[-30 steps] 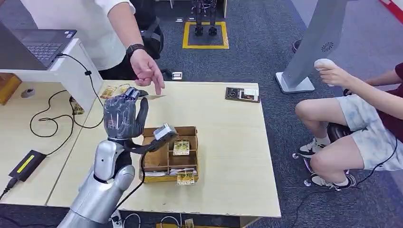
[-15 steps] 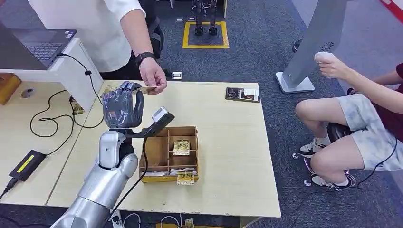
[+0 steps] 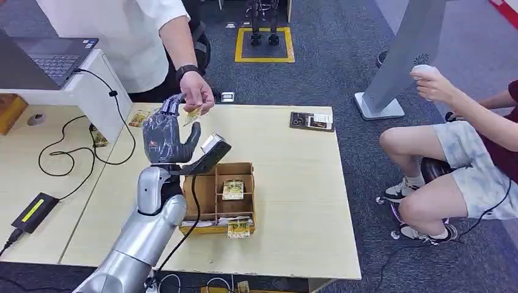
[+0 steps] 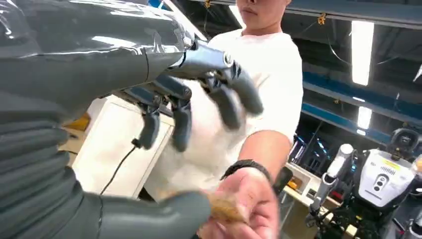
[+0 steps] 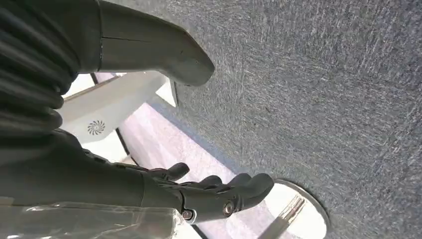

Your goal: Pass the card to the sensor for recognition and then transmit it.

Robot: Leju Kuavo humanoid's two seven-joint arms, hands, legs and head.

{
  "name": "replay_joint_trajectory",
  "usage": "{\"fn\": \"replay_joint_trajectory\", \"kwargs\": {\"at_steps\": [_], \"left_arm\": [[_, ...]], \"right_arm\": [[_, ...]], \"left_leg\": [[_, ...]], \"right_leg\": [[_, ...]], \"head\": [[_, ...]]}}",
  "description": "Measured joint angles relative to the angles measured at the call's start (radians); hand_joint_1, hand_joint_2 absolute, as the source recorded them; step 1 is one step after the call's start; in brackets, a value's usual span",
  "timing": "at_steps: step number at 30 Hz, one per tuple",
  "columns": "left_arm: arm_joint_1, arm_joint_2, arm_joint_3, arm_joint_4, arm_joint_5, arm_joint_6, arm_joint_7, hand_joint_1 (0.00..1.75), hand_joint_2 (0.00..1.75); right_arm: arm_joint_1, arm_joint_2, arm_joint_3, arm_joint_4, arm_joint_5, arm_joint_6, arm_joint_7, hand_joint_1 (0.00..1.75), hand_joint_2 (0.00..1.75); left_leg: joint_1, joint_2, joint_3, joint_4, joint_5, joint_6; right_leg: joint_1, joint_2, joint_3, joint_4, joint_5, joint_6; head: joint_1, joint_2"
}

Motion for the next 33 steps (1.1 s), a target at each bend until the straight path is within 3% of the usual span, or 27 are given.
{"fn": "replay_joint_trajectory", "kwargs": {"at_steps": [7, 15, 19, 33], "left_arm": [[0.002, 0.003, 0.0, -0.005, -0.001, 0.008, -0.003, 0.0, 1.75], [0.034, 0.046, 0.003, -0.067, 0.048, 0.015, -0.018, 0.0, 1.75], [0.049, 0.083, 0.047, -0.094, 0.125, 0.026, -0.039, 0.0, 1.75], [0.118, 0.167, 0.191, -0.138, 0.153, 0.041, -0.051, 0.0, 1.75]], "right_arm": [[0.002, 0.0, 0.0, 0.0, 0.0, -0.001, -0.006, 0.0, 1.75], [0.016, 0.0, 0.0, -0.005, 0.0, -0.004, -0.01, 0.0, 1.75], [0.025, 0.0, -0.004, -0.017, 0.0, -0.002, -0.013, 0.0, 1.75], [0.027, 0.0, -0.034, -0.034, 0.0, -0.002, -0.029, 0.0, 1.75]], "left_leg": [[0.0, 0.0, 0.0, 0.0, 0.0, 0.0], [0.0, 0.0, -0.001, 0.0, 0.0, 0.0], [0.0, 0.0, -0.001, 0.0, 0.0, 0.0], [0.0, 0.0, -0.001, 0.0, 0.0, 0.0]], "right_leg": [[0.0, 0.0, 0.0, 0.0, 0.0, 0.0], [0.0, 0.0, 0.0, 0.0, 0.0, 0.0], [0.0, 0.0, 0.0, 0.0, 0.0, 0.0], [0.0, 0.0, 0.0, 0.0, 0.0, 0.0]], "head": [[0.0, 0.0], [0.0, 0.0], [0.0, 0.0], [0.0, 0.0]]}}
